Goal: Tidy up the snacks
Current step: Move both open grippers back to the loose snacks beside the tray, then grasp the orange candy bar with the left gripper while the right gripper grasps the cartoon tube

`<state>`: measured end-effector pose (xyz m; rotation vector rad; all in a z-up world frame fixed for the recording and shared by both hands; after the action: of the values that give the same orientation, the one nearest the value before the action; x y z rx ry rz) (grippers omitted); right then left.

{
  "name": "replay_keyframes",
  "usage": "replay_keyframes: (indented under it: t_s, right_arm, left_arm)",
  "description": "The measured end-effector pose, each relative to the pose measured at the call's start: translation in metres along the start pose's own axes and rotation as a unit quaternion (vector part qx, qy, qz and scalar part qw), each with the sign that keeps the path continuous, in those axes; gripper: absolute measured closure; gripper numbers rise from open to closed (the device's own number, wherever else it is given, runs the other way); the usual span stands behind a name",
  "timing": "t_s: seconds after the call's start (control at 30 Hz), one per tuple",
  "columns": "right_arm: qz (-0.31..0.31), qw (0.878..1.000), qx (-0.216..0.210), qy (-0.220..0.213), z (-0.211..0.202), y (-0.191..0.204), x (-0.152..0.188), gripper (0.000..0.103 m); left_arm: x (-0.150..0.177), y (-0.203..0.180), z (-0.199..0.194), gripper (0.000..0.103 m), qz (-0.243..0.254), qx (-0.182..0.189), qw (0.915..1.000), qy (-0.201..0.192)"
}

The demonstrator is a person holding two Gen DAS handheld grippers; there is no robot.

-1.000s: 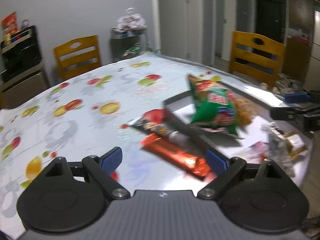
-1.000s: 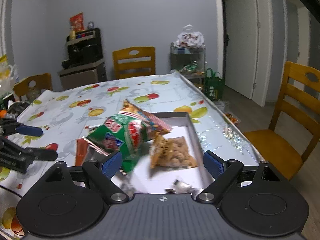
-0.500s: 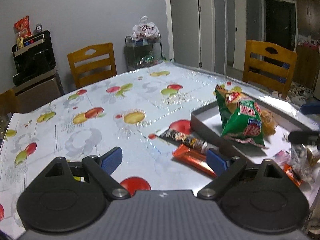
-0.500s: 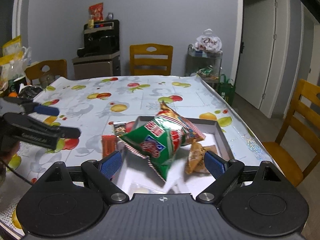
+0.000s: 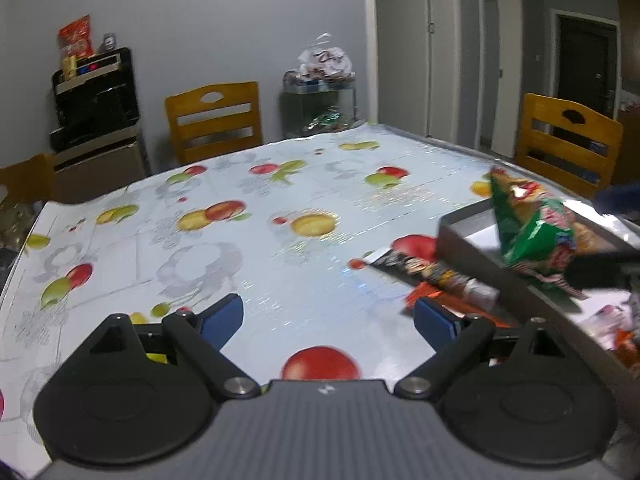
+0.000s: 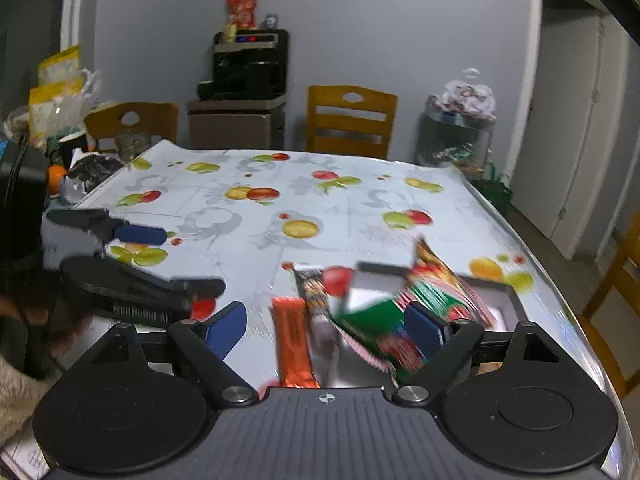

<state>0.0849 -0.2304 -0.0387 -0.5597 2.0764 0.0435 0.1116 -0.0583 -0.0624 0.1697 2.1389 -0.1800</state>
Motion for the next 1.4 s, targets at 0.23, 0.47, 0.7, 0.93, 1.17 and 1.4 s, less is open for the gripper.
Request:
replay_keyframes:
  t_s: [0.23, 0.47, 0.7, 0.93, 1.17, 1.4]
  right_arm:
    - [-0.018, 0.999, -0.012, 0.046, 0.061, 0.014, -0.02, 0.061]
    - [-0.012, 0.995, 0.0, 0.097, 0.115, 0.014, -0.015, 0.07]
    - [-0.014, 0.992, 0.005, 0.128, 0.141, 0.013, -0.007, 0.07]
    - [-0.006, 0.99, 0.007, 0.143, 0.155, 0.01, 0.0, 0.071]
    - [0.001, 0.991, 0.006, 0.136, 0.157, 0.008, 0.0, 0.074]
    - [0.017, 0.991, 0.005, 0.133, 0.154, 0.006, 0.0, 0.076]
  left_arm:
    - [0.008, 0.017, 0.009, 0.01, -0.04, 0.01, 0.999, 0.016]
    - [0.008, 0.01, 0.005, 0.01, -0.037, 0.024, 0.999, 0.01]
    - [0.01, 0.009, 0.004, 0.01, -0.045, 0.032, 0.9983, 0.016]
    - [0.013, 0.006, 0.009, 0.01, -0.044, 0.035, 0.9981, 0.025]
    - [0.017, 0.005, 0.014, 0.01, -0.043, 0.035, 0.9979, 0.033]
    - [0.018, 0.005, 0.014, 0.01, -0.042, 0.035, 0.9979, 0.035]
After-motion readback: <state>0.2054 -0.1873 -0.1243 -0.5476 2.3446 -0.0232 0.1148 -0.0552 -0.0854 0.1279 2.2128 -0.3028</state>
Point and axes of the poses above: each gripper's, at about its wrist camera, not at the fingertips, and z roughly the way its jaws point, y to its left, x to its underside, the point moved 7 cm from there along z, roughly the way its jaws point, and after that the axes turned 7 degrees about -z, right-handed, at the moved point
